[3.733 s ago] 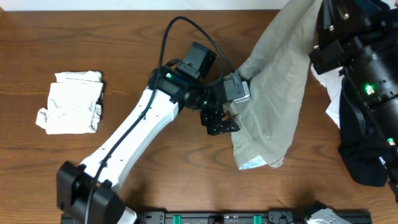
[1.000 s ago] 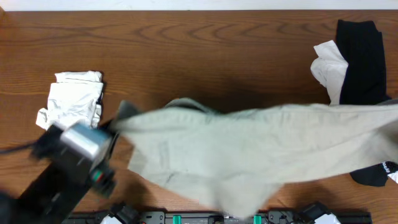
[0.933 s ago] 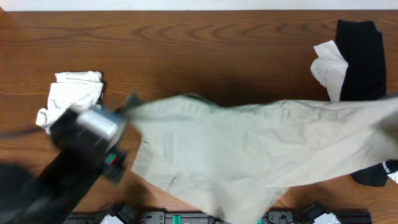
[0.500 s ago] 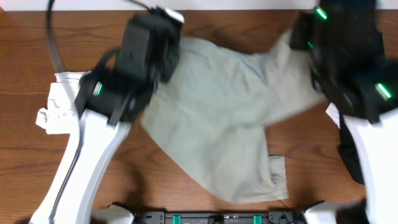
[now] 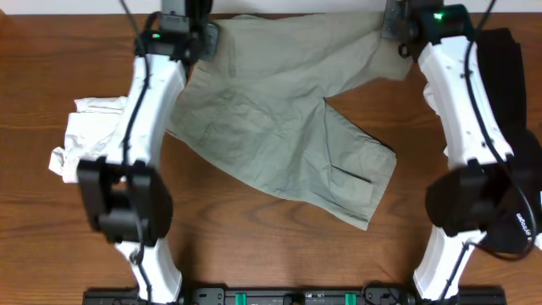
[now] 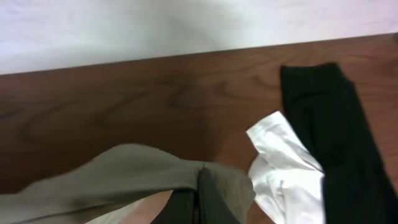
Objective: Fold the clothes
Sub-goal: 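Hold the trousers' top edge with both grippers at the table's far side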
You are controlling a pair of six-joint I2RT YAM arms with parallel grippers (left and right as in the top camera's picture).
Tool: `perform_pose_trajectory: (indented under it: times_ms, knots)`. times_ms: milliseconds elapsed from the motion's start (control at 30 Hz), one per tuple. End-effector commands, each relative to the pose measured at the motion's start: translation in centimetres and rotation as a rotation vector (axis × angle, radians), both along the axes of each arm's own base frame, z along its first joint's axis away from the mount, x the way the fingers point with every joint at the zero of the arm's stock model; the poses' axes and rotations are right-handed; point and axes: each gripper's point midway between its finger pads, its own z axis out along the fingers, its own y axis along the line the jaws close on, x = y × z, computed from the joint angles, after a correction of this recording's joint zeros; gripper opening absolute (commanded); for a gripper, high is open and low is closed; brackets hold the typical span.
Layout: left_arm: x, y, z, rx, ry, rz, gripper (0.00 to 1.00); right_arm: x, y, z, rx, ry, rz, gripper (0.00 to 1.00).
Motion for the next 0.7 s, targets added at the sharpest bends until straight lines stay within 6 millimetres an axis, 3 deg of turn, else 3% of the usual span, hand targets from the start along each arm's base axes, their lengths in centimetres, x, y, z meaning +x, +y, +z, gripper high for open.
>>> perform_pose_trajectory:
  times_ms: [0, 167, 300, 333, 367, 400, 433, 467, 500, 667]
  knots:
    - [1.5, -0.2, -1.6, -0.013, -0.01, -0.007, 0.06, 1.2, -1.0, -2.0, -0.008, 0.015, -0.008, 0.01]
    - [3.9, -0.1, -3.0, -0.006, -0.069, 0.008, 0.06, 3.4, -0.9, -4.8, -0.011, 0.008, -0.007, 0.01]
    - [5.3, 1.2, -1.9, 0.04, -0.154, 0.076, 0.07, 4.6, -1.4, -4.7, 0.017, -0.049, -0.046, 0.07]
    - [5.6, 1.7, -1.5, 0.05, -0.175, 0.094, 0.25, 4.9, -1.6, -4.4, 0.028, -0.07, -0.057, 0.14]
    - [5.9, 2.1, -1.0, 0.057, -0.196, 0.11, 0.5, 5.2, -1.7, -4.1, 0.032, -0.089, -0.06, 0.3]
    - [6.1, 2.5, -0.7, 0.059, -0.212, 0.121, 0.76, 5.5, -1.7, -3.7, 0.038, -0.109, -0.056, 0.55]
    - [6.2, 3.0, -0.4, 0.057, -0.224, 0.138, 0.92, 5.7, -1.9, -3.3, 0.035, -0.124, -0.055, 0.75]
    - [6.2, 3.3, -0.3, 0.055, -0.225, 0.148, 0.98, 5.8, -2.0, -3.1, 0.026, -0.124, -0.046, 0.88]
    - [6.0, 3.7, -0.4, 0.047, -0.215, 0.162, 0.98, 5.7, -2.0, -3.1, 0.01, -0.118, -0.033, 0.99]
    - [4.4, 4.7, -2.2, 0.048, -0.114, 0.188, 0.98, 4.7, -2.0, -2.7, -0.007, -0.085, -0.01, 0.99]
